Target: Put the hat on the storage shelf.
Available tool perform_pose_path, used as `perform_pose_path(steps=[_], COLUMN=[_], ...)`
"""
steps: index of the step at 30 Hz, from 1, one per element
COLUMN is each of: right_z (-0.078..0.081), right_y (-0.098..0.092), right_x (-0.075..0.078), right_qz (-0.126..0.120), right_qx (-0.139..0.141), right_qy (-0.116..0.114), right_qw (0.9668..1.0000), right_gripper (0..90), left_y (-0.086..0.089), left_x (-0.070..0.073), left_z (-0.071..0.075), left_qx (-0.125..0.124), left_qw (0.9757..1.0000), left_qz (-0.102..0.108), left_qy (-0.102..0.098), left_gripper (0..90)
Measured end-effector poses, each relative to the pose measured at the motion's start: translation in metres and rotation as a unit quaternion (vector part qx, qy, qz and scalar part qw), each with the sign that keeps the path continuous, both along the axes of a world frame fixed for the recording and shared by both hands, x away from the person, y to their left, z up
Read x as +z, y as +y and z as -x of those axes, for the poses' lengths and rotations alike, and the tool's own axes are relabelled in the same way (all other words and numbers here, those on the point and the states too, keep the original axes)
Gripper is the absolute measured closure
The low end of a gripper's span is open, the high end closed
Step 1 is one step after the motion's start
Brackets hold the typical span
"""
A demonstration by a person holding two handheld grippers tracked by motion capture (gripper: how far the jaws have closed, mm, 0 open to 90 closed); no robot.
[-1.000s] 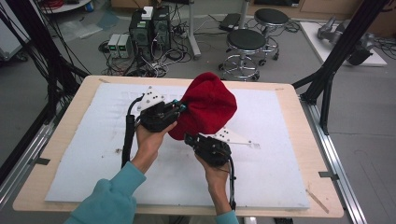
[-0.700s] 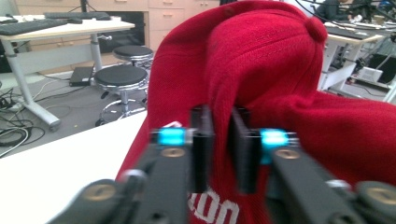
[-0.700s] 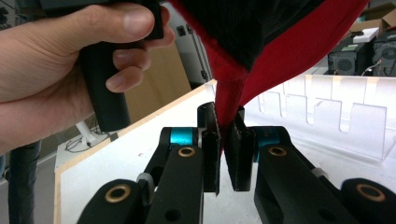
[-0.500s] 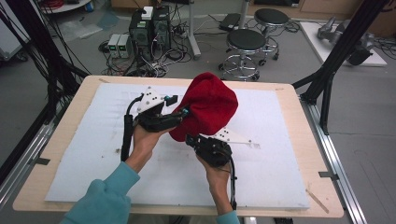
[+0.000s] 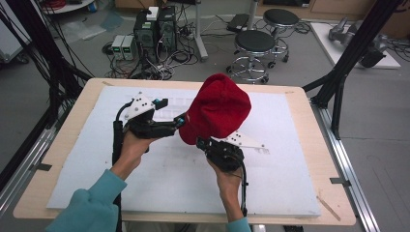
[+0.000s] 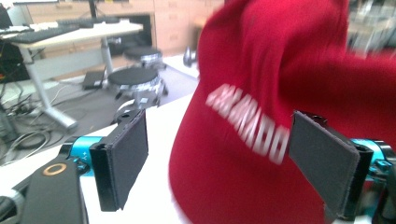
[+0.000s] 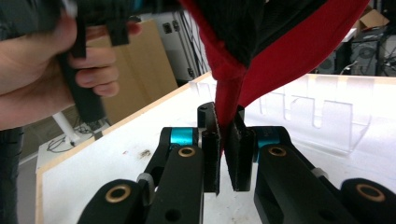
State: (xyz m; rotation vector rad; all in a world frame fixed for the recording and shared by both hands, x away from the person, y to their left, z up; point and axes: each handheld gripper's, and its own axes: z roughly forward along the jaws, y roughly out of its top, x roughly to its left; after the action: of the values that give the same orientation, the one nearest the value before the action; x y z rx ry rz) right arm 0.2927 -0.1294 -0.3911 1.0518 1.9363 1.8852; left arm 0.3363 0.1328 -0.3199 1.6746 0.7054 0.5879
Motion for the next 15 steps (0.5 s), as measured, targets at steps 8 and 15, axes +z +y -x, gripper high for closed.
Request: perform_pose_path(steps=[8,15], right_z=[-0.006,-0.016], right_y=[-0.004,-0.005], right_x=[0.009,0.024], right_qz=[0.009,0.029], right_qx=[-0.016,-0.029], right_qy=[-0.010,-0.021], right_qw=[0.9998,0.9989], right_gripper=[85.8,85.8], left_y=[0.030,0.056], left_x=[-0.010,-0.018], left_z=[0.003,0.009], left_qx=[-0.007,-0.009], left_qw=[0.9996,0.9985], left_qz=[-0.027,-0.053], left_qy=[-0.003,0.000], left_gripper=[19.3,17.2])
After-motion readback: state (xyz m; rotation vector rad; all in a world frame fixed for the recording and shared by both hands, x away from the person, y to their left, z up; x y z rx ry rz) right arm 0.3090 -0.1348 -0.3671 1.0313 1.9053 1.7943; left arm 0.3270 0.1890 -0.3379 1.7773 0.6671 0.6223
